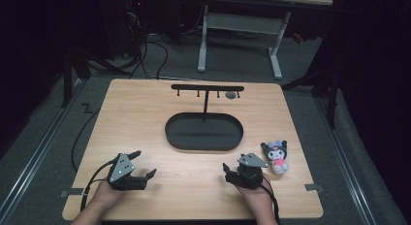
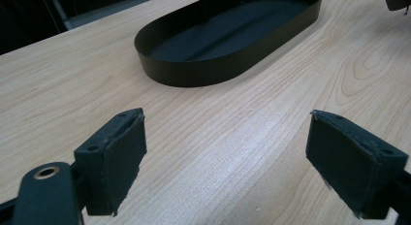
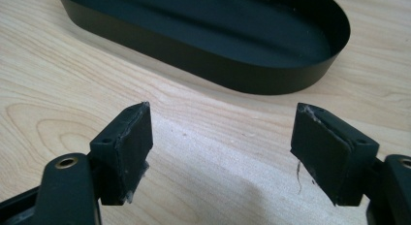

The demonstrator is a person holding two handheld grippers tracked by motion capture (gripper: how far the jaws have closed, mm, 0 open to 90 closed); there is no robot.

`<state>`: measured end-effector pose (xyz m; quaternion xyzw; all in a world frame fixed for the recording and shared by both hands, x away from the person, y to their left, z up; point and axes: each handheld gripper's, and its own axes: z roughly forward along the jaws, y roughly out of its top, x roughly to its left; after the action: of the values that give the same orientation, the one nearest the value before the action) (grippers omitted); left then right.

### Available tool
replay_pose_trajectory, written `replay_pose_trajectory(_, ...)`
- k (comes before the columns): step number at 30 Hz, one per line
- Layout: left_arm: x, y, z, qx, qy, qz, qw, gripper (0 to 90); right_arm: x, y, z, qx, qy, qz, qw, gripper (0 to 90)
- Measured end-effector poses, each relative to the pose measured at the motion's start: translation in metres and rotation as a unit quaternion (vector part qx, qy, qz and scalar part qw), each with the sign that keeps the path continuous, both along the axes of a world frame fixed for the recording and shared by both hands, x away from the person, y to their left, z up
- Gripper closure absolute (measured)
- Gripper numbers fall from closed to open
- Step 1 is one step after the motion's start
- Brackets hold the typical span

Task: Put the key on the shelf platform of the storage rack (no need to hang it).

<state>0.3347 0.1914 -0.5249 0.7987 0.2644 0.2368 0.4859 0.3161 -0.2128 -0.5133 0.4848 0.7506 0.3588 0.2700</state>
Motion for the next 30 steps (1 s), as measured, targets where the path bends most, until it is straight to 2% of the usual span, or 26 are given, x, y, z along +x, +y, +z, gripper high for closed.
replay_pose_trajectory(12,0.0001,-0.0005,0.0001,0.003,0.000,-0.001,1.0000,15.4,-0.0011,-0.0029,0.0003,0.007,0.004,-0.001,1.0000,18.5)
replay_pose_trajectory(17,0.0001,-0.0004,0.0000,0.001,0.000,-0.001,1.0000,15.4,0.0003,0.0014,-0.0024,-0.003,0.011,0.003,0.9999,15.1)
replay_pose_trajectory(22,0.0001,-0.0003,0.0000,0.001,0.000,-0.001,1.0000,15.4,0.0007,0.0024,-0.0028,-0.003,0.015,0.007,0.9999,14.4)
replay_pose_trajectory(26,0.0001,-0.0004,0.0000,0.001,0.001,-0.001,1.0000,15.4,0.0004,0.0020,-0.0024,0.001,0.019,0.006,0.9998,13.0)
replay_pose_trajectory(30,0.0001,-0.0004,0.0000,0.001,0.001,-0.001,1.0000,15.4,0.0012,0.0013,-0.0024,0.015,0.026,0.007,0.9995,10.0)
